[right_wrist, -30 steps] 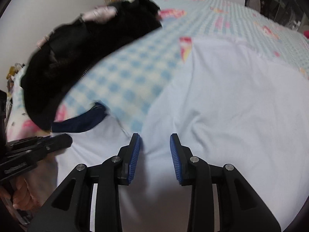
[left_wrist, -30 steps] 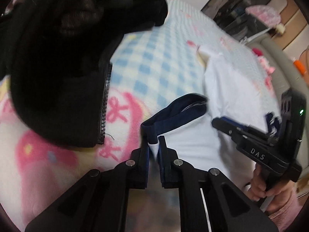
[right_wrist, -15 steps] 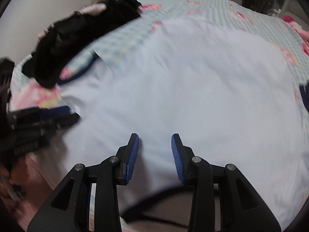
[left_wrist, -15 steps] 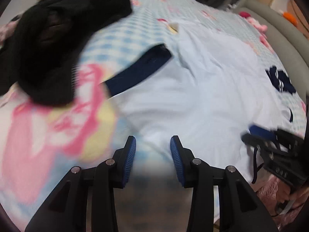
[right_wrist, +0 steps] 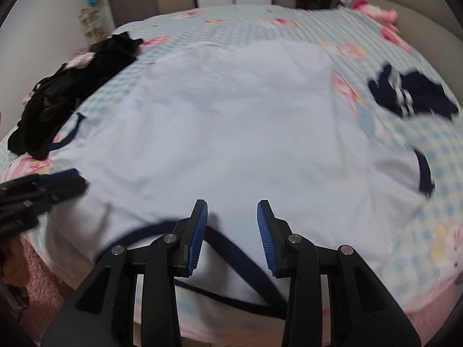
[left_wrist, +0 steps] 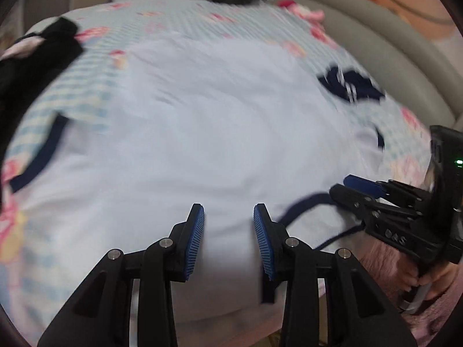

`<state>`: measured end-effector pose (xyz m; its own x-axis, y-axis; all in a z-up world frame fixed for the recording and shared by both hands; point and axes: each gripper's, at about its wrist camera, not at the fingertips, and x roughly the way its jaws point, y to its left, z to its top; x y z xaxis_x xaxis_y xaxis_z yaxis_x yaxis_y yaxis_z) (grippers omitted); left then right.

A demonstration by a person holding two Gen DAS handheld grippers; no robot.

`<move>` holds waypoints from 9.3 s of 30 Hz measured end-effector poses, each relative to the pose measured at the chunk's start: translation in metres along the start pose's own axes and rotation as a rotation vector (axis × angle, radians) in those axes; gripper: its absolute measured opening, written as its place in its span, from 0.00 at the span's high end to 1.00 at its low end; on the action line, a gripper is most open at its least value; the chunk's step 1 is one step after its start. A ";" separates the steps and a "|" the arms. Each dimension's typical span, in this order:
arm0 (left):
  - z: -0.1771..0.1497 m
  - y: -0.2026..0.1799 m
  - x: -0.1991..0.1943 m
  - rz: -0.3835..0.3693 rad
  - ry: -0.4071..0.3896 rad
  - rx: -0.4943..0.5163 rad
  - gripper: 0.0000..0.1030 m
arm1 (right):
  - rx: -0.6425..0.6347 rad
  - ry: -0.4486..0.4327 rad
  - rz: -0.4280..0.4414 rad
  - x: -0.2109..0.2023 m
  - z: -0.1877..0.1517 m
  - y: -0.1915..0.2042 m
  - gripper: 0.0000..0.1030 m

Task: Fold clothes

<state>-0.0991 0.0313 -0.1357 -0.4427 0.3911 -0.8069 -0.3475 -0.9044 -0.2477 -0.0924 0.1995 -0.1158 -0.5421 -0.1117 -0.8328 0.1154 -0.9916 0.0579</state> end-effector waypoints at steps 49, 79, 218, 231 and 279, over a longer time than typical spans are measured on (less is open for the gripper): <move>0.176 0.042 0.145 0.004 0.367 -0.084 0.53 | 0.073 0.225 0.004 0.113 0.191 -0.086 0.55; 0.292 0.220 0.152 -0.070 0.266 -0.592 0.63 | 0.345 0.394 0.114 0.231 0.383 -0.183 0.57; 0.350 0.319 0.173 -0.048 0.208 -0.426 0.99 | 0.266 0.319 0.114 0.227 0.353 -0.227 0.93; 0.310 0.130 0.150 -0.105 0.272 0.032 0.33 | 0.112 0.210 -0.070 0.130 0.342 -0.138 0.75; 0.220 0.159 0.090 0.051 0.276 -0.135 0.49 | 0.299 0.307 -0.130 0.060 0.198 -0.213 0.63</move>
<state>-0.3761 -0.0398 -0.1292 -0.2090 0.3006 -0.9306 -0.2095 -0.9433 -0.2576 -0.3145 0.3912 -0.0692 -0.2584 -0.0058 -0.9660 -0.2077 -0.9763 0.0614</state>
